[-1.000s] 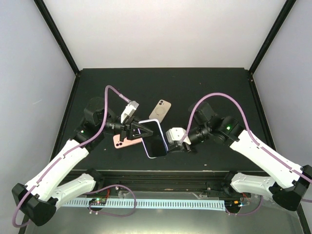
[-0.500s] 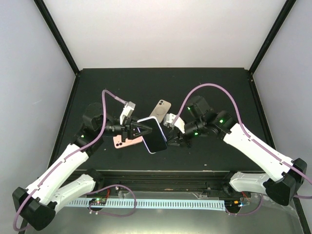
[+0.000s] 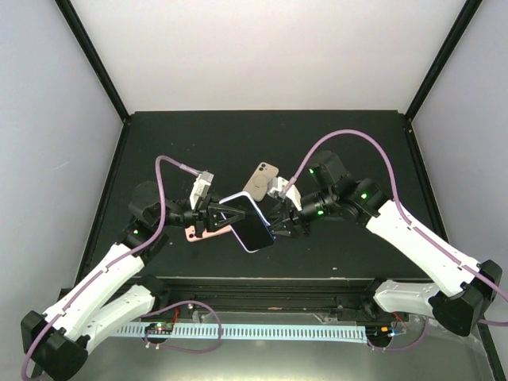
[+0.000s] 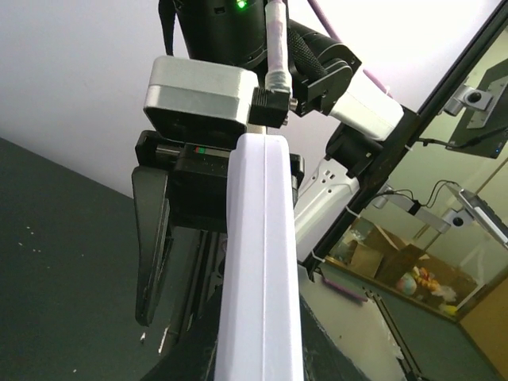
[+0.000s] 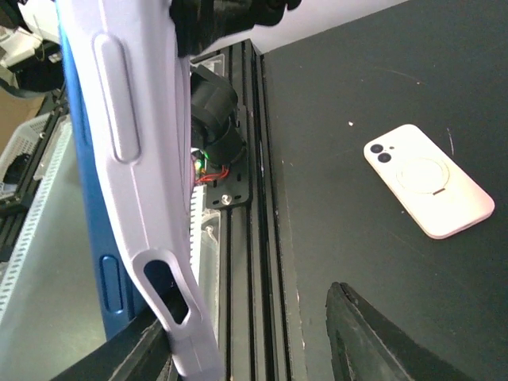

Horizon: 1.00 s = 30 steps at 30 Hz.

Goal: Take the phone out of the phone case
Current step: Remove the phone case from the phone.

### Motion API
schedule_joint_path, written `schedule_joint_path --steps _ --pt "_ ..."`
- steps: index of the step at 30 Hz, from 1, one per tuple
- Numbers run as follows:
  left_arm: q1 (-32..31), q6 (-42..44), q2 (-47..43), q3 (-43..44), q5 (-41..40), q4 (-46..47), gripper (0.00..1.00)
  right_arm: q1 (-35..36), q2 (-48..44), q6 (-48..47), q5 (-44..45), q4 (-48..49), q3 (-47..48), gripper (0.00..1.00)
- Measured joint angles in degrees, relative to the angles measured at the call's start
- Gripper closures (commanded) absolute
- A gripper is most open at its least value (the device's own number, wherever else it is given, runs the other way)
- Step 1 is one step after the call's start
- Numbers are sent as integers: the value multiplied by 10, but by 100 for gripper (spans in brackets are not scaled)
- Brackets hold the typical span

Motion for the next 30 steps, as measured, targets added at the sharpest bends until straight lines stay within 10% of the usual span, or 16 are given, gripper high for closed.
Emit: schedule_joint_path --steps 7,13,17,23,30 --pt "-12 -17 2 -28 -11 51 99 -4 10 52 -24 17 0 57" --pt "-19 -17 13 -35 -48 61 98 -11 19 92 -51 29 0 95" --pt "-22 -21 19 -35 -85 57 95 -21 18 107 -54 30 -1 99" --pt "-38 9 54 9 -185 4 27 -75 5 152 -70 90 -34 99" --pt "-46 46 68 31 -411 -84 18 -191 -2 236 -76 192 -136 99"
